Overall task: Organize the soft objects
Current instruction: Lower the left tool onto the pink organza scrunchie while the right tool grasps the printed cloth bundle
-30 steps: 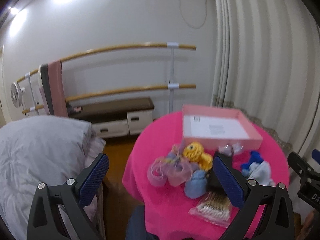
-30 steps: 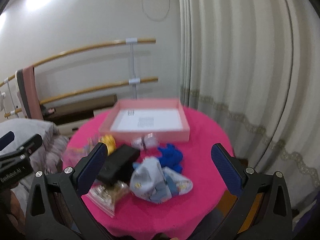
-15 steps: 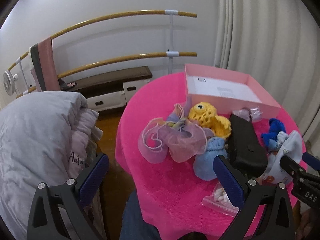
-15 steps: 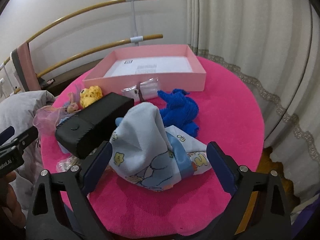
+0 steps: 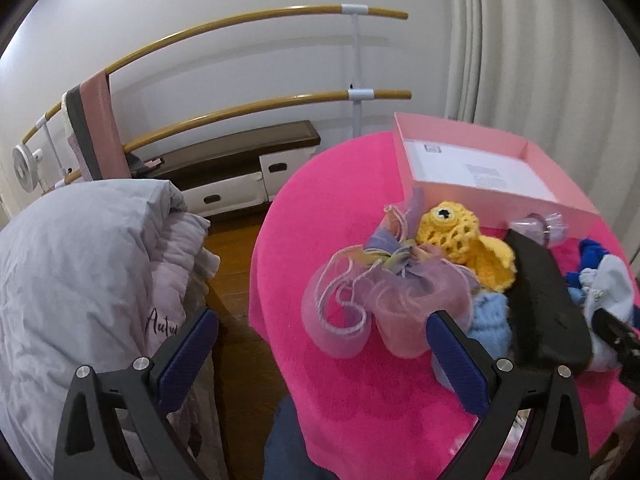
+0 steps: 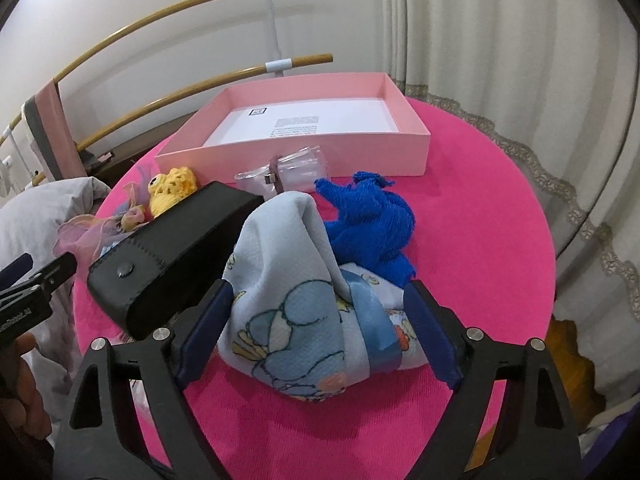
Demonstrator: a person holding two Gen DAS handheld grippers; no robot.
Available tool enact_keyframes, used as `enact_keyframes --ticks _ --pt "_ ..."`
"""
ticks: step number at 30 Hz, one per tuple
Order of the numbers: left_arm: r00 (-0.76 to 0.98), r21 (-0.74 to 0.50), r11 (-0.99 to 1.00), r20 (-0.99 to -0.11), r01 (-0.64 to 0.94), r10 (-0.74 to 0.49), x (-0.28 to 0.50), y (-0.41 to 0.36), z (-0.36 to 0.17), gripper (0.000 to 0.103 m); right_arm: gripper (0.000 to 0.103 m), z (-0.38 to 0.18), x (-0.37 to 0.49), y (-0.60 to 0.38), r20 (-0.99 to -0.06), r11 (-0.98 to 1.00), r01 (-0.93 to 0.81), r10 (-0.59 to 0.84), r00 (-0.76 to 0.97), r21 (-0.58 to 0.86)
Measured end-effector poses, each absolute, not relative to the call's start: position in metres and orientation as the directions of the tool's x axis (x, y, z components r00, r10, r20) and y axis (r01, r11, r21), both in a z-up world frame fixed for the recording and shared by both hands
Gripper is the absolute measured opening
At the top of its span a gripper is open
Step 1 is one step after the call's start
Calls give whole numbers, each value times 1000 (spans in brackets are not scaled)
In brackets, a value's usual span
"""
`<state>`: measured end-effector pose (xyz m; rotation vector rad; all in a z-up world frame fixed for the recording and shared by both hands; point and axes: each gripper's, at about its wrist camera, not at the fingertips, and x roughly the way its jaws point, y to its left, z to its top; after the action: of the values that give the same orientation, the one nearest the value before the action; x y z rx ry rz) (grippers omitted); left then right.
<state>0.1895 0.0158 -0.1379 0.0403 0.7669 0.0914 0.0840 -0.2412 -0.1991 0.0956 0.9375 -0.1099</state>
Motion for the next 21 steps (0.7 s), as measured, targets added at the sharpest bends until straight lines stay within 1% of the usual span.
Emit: enact_keyframes --ticks 5,8,11,13,15,18,21 --pt "697 107 993 -708 -45 108 227 15 -150 103 85 -204 99 -243 -826 989 133 -29 562 56" --pt "688 119 993 -721 0 87 249 15 -155 103 85 -205 107 -243 -834 989 131 -17 551 66" --pt "691 113 992 -722 63 39 269 13 -159 103 85 -207 115 -244 -847 987 136 -3 532 82" --pt "673 126 986 -740 112 18 283 6 -168 103 85 -207 119 -242 -850 988 132 1 527 83" --pt "650 104 980 -759 168 -31 293 4 -176 103 85 -210 121 -240 -858 990 126 -11 513 63" --pt "636 69 980 -769 187 -67 304 9 -181 103 81 -213 119 -245 -866 987 137 4 501 83" --pt "620 22 980 -778 197 -107 316 12 -186 103 71 -212 122 -247 -869 985 144 11 495 94"
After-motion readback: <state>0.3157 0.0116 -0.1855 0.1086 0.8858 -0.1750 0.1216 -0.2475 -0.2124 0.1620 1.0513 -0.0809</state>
